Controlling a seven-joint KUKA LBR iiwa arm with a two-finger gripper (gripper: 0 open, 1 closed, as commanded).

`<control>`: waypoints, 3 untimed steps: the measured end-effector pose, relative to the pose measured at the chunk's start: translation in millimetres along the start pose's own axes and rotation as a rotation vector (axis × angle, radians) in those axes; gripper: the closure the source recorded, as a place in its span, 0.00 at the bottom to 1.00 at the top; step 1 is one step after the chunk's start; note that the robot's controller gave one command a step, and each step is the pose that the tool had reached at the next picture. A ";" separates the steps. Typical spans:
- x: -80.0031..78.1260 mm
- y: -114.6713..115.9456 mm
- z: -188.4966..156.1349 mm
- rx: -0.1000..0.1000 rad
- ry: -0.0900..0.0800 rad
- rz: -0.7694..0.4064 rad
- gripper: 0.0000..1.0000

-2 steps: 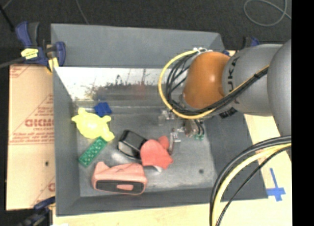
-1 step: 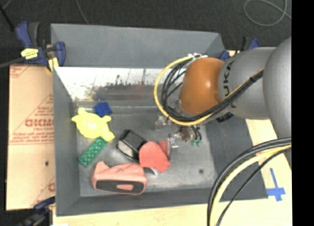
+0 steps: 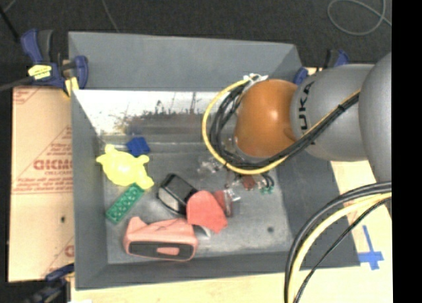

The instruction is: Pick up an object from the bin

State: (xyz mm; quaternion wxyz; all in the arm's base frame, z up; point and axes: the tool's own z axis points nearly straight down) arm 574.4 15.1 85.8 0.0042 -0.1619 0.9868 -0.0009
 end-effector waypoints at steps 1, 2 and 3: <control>-1.5 0.0 7.6 0.000 0.002 0.037 0.00; 2.7 8.1 9.0 0.002 0.002 0.081 0.00; 4.7 16.0 8.2 0.001 0.003 -0.145 0.00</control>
Offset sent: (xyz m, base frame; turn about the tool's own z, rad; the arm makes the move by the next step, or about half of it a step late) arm -0.0150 0.0182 -0.0100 -0.1604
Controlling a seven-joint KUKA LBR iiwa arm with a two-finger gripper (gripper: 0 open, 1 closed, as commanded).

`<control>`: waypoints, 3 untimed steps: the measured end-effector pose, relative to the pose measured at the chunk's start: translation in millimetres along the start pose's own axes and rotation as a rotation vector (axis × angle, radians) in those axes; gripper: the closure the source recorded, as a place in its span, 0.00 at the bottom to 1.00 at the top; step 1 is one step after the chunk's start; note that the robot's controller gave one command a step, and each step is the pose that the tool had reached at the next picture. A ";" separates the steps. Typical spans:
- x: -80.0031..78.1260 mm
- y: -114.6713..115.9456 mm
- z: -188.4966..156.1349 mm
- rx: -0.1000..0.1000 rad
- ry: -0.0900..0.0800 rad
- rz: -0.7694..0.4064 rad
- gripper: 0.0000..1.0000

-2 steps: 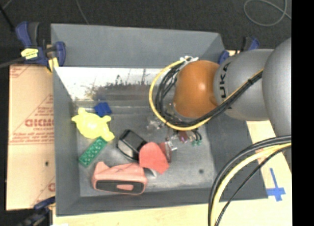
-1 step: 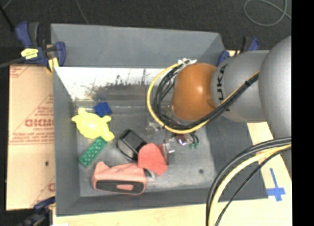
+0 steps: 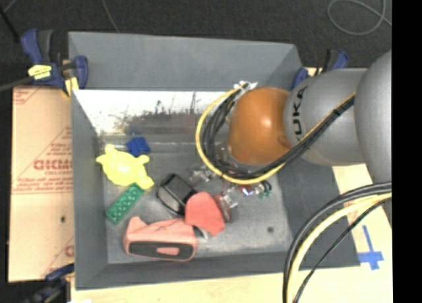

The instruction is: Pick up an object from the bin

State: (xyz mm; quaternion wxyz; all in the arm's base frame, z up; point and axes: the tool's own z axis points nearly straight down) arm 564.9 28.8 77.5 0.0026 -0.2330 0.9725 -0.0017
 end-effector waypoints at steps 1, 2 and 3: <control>-6.2 28.4 6.6 0.002 0.002 0.073 1.00; -6.2 28.4 6.6 0.002 0.002 0.073 1.00; -5.9 31.9 -31.7 0.002 0.006 0.077 1.00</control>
Offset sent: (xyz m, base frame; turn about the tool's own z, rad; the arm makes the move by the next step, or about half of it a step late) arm 0.0000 0.0000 0.0000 0.0000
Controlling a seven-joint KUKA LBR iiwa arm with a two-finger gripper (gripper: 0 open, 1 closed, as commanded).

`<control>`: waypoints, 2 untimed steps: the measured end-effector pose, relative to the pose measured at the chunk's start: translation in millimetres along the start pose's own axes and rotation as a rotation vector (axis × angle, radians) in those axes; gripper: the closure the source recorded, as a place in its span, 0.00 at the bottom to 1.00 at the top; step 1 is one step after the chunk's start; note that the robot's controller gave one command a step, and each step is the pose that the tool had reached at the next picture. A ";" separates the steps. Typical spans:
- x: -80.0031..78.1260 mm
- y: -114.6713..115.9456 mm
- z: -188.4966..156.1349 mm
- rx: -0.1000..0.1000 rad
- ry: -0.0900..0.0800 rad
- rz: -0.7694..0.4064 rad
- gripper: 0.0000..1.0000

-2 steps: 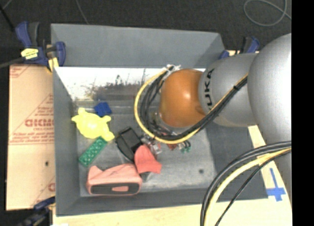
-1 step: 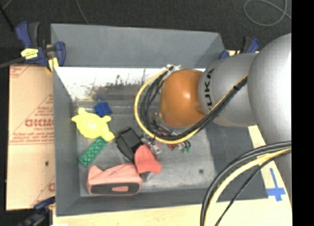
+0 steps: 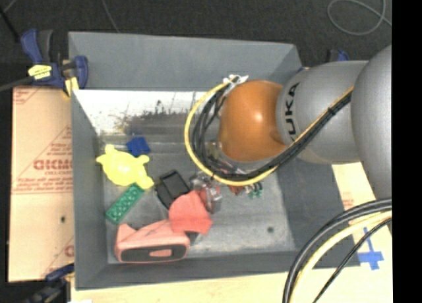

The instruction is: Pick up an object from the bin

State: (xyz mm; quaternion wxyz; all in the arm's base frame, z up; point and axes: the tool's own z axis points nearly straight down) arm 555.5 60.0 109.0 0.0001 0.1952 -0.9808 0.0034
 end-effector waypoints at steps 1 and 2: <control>11.0 35.2 -75.9 0.000 -0.007 -0.054 1.00; 11.0 35.3 -75.9 0.000 -0.007 -0.053 1.00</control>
Offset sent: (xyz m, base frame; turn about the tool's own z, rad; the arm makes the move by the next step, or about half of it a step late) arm 0.0000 0.0000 0.0000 0.0000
